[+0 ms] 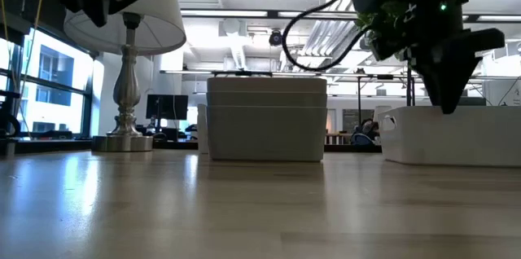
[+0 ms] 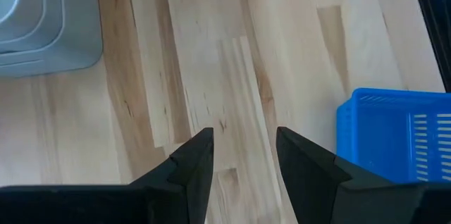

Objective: Stack baskets by color
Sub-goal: Stack the white bin on top of the top white bins

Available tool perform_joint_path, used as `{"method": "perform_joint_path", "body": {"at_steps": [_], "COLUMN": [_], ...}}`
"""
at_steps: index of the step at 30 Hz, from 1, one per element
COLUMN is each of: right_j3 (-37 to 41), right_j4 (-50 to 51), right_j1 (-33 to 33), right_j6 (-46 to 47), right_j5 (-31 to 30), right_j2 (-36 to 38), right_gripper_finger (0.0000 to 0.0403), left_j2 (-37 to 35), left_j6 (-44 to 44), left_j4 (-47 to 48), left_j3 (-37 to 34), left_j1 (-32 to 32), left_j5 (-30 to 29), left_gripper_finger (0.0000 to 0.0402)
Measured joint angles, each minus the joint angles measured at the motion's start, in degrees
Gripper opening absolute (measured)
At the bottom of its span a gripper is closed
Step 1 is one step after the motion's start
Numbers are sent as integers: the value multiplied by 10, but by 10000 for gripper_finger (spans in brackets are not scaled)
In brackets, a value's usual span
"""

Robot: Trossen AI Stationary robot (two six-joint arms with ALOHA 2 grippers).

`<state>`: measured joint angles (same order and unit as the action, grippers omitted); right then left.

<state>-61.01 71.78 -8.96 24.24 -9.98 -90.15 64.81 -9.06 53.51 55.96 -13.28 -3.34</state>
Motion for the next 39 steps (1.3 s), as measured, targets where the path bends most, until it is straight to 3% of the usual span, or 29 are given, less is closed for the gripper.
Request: {"method": "perform_joint_path", "body": {"at_steps": [12,23,33,39], "right_j3": [0,0,-2,-43], "right_j4": [-6,-8,-2,7], "right_j1": [7,7,-4,-26], "right_j6": [15,20,29,57], "right_j5": [27,68,66,52], "right_j2": [-66,-82,-80,-80], "right_gripper_finger": [116,7,1,0], "left_j2": [0,0,0,0], "left_j6": [-8,-8,-33,-43], "left_j4": [0,0,2,8], "left_j3": [0,0,0,0], "left_j1": [-19,-18,-18,-18], "left_j5": [-5,-5,-5,-13], "left_gripper_finger": [141,141,141,141]}}
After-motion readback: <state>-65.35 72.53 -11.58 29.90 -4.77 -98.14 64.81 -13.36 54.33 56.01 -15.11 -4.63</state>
